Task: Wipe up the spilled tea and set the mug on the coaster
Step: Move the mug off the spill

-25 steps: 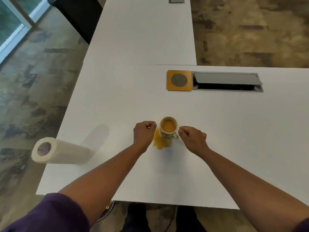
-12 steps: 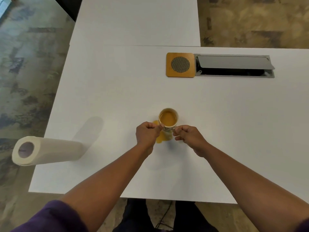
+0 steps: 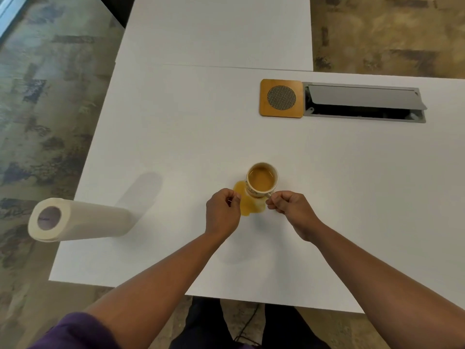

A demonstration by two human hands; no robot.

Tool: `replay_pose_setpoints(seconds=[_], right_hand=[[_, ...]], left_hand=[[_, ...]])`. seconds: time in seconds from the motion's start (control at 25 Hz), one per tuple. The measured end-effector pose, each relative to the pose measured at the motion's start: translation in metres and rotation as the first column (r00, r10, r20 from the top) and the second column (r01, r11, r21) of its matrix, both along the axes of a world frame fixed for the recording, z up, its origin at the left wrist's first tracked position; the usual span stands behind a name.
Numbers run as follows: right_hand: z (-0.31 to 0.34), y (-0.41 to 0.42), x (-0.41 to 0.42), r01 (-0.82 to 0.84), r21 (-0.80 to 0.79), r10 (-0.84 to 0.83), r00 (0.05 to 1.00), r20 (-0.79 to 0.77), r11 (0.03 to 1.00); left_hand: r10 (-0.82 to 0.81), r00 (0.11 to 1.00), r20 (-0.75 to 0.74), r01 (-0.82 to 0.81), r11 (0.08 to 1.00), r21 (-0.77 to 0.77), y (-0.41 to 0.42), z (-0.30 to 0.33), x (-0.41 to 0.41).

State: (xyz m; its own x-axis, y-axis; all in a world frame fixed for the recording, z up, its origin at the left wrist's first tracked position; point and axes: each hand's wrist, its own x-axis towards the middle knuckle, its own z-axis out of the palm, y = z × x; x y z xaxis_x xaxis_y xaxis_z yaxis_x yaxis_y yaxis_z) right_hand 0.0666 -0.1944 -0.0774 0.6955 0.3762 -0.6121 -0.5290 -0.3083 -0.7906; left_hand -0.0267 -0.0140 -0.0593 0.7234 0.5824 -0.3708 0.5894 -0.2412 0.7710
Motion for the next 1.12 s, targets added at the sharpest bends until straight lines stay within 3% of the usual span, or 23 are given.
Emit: replay_pose_setpoints(seconds=[0.08, 0.16, 0.28, 0.56, 1.12], right_hand=[[0.005, 0.005, 0.001, 0.003, 0.015, -0.003, 1.0, 0.015, 1.0], [0.01, 0.014, 0.002, -0.005, 0.025, 0.004, 0.999, 0.033, 1.0], [0.014, 0.033, 0.004, -0.028, 0.027, 0.027, 0.999, 0.046, 0.999], [0.018, 0.109, -0.001, -0.033, 0.066, 0.032, 0.999, 0.021, 0.997], [-0.001, 0.317, 0.023, -0.111, 0.105, 0.11, 0.994, 0.017, 0.988]], left_hand=[[-0.121, 0.991, -0.054, 0.126, 0.985, 0.12, 0.008, 0.001, -0.005], [-0.304, 0.925, -0.227, 0.359, 0.895, 0.264, 0.018, 0.0, -0.011], [-0.384, 0.822, -0.421, 0.531, 0.783, 0.323, 0.036, -0.002, -0.021], [-0.354, 0.774, -0.525, 0.561, 0.768, 0.309, 0.084, -0.015, -0.042], [-0.305, 0.774, -0.555, 0.518, 0.809, 0.279, 0.171, -0.059, -0.065]])
